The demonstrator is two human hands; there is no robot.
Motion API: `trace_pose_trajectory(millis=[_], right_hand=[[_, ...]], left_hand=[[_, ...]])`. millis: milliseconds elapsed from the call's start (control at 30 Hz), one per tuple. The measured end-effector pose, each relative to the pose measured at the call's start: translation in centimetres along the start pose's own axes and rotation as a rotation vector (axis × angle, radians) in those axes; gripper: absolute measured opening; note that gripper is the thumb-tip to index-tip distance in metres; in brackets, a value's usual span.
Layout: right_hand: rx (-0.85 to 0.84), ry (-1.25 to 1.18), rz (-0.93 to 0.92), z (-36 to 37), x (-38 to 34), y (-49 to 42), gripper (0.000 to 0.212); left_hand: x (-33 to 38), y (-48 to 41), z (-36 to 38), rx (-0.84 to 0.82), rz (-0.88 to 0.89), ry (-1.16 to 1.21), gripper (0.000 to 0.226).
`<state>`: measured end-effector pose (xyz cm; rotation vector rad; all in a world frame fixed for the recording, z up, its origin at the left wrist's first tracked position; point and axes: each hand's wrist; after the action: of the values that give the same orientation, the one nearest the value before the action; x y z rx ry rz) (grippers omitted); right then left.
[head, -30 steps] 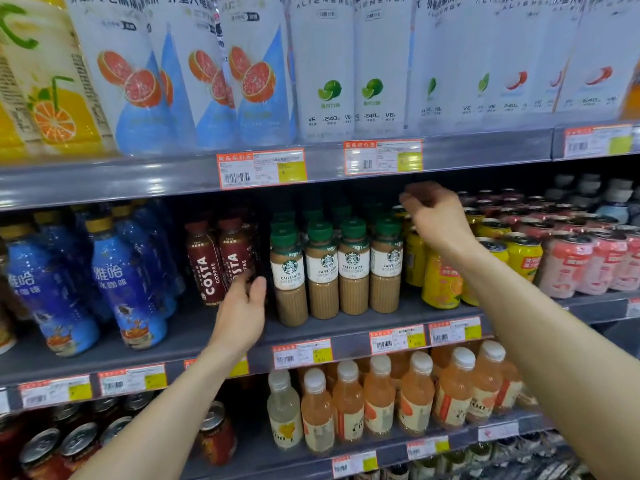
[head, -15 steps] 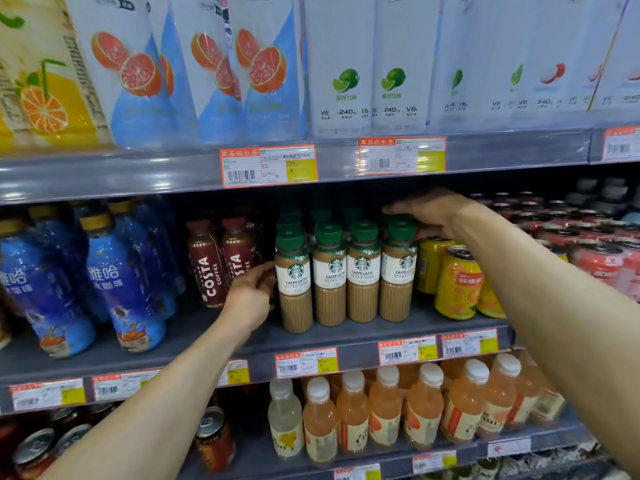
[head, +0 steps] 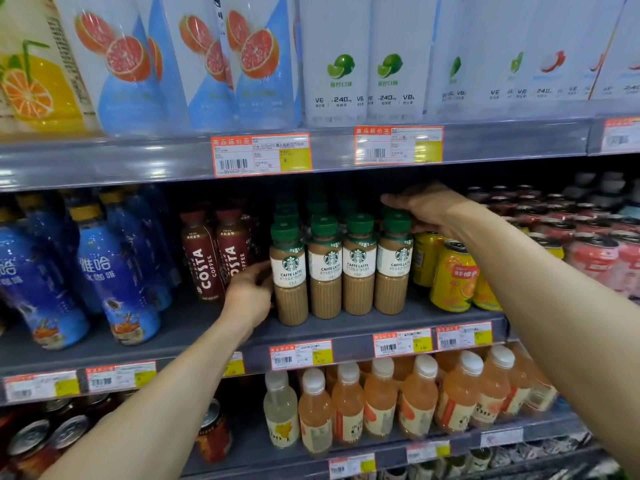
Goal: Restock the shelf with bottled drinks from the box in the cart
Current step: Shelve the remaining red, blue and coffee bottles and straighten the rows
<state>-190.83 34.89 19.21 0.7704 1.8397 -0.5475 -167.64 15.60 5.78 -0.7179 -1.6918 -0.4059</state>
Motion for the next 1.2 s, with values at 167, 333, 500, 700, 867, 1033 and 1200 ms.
trace_pose_trajectory(millis=[167,333,500,700,867,1033,1200], right_hand=[[0.28,0.09,-0.144,-0.7,0.8,1.4,0.04],[0.359,0.186,-0.253,0.2,1.8,6.7,0.052],[0.336,0.324,-0.155,4.3,4.9,11.3,0.059],[0.295,0.398,0.024,8.0,8.8,10.7,0.067],[0.283,0.407,0.071,8.0,8.7,9.6,0.053],[0.255,0.411,0.098,8.0,8.9,9.3,0.046],[0.277,0.412,0.072,7.9,9.4,9.6,0.053]], left_hand=[[-0.5,0.9,-0.9,0.082,0.017,-0.053,0.031],[-0.3,3.5,-1.5,0.116,0.117,-0.255,0.045],[0.5,6.0,-0.3,0.018,0.131,-0.413,0.063],[0.5,6.1,0.5,0.005,0.176,-0.491,0.048],[0.6,6.3,0.5,-0.023,0.169,-0.502,0.054],[0.8,6.4,0.6,-0.027,0.147,-0.503,0.057],[1.1,6.7,0.3,-0.033,0.134,-0.479,0.065]])
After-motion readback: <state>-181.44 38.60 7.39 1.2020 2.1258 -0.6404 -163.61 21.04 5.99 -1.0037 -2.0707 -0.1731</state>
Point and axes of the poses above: each hand's wrist, its own y-axis away from the middle knuckle, its own z-axis out of the palm, x = y × z, and after that the axes turned 6 degrees about -x, right-handed
